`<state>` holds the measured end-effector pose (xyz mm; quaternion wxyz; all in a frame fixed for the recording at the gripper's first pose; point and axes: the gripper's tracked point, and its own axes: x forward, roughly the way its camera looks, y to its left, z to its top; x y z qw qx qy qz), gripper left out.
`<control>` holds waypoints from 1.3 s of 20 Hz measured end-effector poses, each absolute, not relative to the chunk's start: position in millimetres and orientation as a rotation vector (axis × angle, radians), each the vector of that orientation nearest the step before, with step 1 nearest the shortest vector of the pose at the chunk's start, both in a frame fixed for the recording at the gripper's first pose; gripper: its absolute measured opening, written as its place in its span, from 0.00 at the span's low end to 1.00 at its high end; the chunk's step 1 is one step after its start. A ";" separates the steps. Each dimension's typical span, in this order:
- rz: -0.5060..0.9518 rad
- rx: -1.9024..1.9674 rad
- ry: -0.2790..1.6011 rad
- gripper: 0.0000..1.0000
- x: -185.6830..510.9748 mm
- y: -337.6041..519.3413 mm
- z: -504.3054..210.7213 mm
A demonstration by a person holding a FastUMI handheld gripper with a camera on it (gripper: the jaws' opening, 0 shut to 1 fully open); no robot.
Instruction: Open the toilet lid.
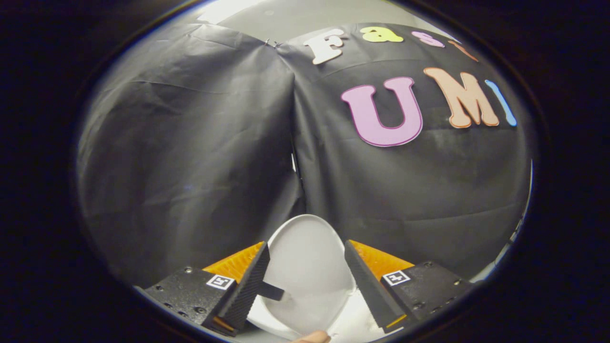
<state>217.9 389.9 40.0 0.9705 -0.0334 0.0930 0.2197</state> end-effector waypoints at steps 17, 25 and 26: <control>0.000 0.012 -0.006 0.92 167.5 4.1 131.3; -0.111 0.039 0.021 0.92 119.0 -111.0 119.8; -0.112 0.042 0.020 0.92 114.9 -119.4 118.0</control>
